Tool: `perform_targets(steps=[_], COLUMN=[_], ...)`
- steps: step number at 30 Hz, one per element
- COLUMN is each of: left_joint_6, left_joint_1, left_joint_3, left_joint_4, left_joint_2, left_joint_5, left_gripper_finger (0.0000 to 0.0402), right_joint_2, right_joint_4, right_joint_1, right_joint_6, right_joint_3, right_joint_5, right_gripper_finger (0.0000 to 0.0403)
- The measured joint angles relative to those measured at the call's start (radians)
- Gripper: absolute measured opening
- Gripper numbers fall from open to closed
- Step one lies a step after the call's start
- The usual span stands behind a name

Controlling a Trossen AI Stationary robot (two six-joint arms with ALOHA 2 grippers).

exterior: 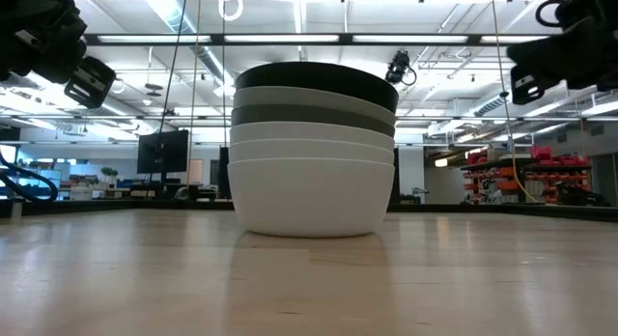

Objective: Nest bowls inside each other
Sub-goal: Return to Home Position

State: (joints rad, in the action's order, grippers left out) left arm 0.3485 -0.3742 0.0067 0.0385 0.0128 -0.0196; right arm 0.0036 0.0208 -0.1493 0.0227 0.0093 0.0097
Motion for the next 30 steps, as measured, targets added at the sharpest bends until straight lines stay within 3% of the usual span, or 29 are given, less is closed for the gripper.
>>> perform_targets(steps=[13, 30], left_joint_6=[0.0, 0.0], left_joint_1=[0.0, 0.0], left_joint_3=[0.0, 0.0], left_joint_4=[0.001, 0.002], left_joint_2=[0.0, 0.0], left_joint_5=[0.0, 0.0], left_gripper_finger=[0.0107, 0.0107], right_joint_2=[0.0, 0.0], right_joint_4=[0.006, 0.006], right_joint_1=[0.19, 0.207], right_joint_6=[-0.053, -0.068], right_joint_3=[0.0, 0.0], right_joint_5=[-0.052, -0.052], right_gripper_finger=[0.0014, 0.0014])
